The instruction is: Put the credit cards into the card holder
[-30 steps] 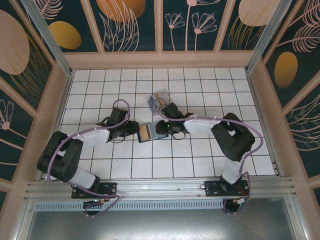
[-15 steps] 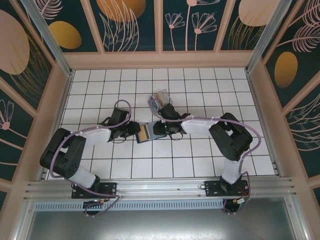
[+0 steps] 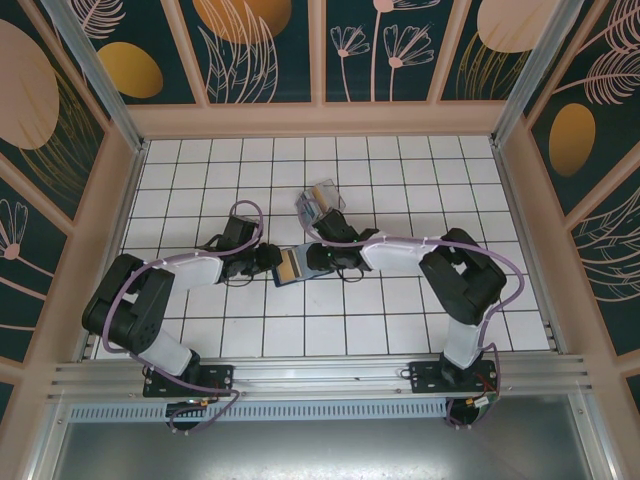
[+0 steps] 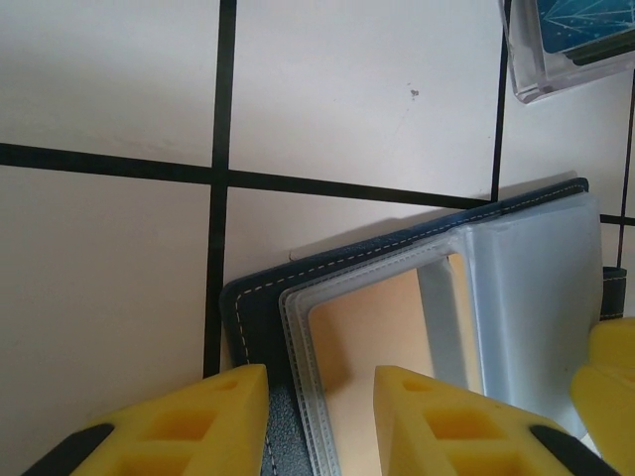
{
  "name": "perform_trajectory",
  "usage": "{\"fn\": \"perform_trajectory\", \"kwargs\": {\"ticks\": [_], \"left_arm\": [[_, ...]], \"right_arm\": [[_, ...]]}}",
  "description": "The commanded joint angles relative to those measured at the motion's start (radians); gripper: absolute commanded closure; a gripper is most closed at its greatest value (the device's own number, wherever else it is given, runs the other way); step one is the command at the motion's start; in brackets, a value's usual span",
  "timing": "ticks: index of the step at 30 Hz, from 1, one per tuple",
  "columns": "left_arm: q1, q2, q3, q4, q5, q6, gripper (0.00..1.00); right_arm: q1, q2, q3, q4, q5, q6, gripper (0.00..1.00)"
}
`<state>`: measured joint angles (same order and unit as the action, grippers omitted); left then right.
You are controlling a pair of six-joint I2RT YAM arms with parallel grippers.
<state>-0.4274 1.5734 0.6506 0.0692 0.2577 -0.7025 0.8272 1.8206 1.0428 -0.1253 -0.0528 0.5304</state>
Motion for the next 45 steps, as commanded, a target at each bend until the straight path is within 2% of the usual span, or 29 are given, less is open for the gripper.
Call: {"fn": "perform_trajectory", "kwargs": {"ticks": [1,11,22,25,27,39,45], "left_arm": [[0.0,0.022,-0.009,0.02,0.034,-0.01,0.65],[0.0,0.029,-0.008,0.014,0.016,-0.001,0.66],[-0.001,0.05,-0.022,0.04,0.043,-0.005,0.66],[0.0,0.05,-0.021,0.032,0.03,-0.003,0.66],[0.0,0.05,-0.018,0.032,0.042,-0.003,0.66],[-0.001,0.063,-0.009,0.02,0.035,0.008,0.65],[0.001,0.064,-0.005,0.017,0.034,0.005,0.65]], "right_arm": [[0.018,0.022,0.02,-0.005,0.011,0.014,0.63],[0.038,0.039,0.063,-0.025,0.016,0.005,0.67],[0.043,0.03,0.091,-0.011,0.012,-0.003,0.67],[0.043,0.04,0.107,-0.029,0.015,-0.009,0.76],[0.044,0.034,0.104,-0.031,0.025,-0.009,0.78],[0.041,0.005,0.102,-0.064,0.064,-0.029,0.78],[0.03,-0.003,0.101,-0.095,0.115,-0.031,0.68]]}}
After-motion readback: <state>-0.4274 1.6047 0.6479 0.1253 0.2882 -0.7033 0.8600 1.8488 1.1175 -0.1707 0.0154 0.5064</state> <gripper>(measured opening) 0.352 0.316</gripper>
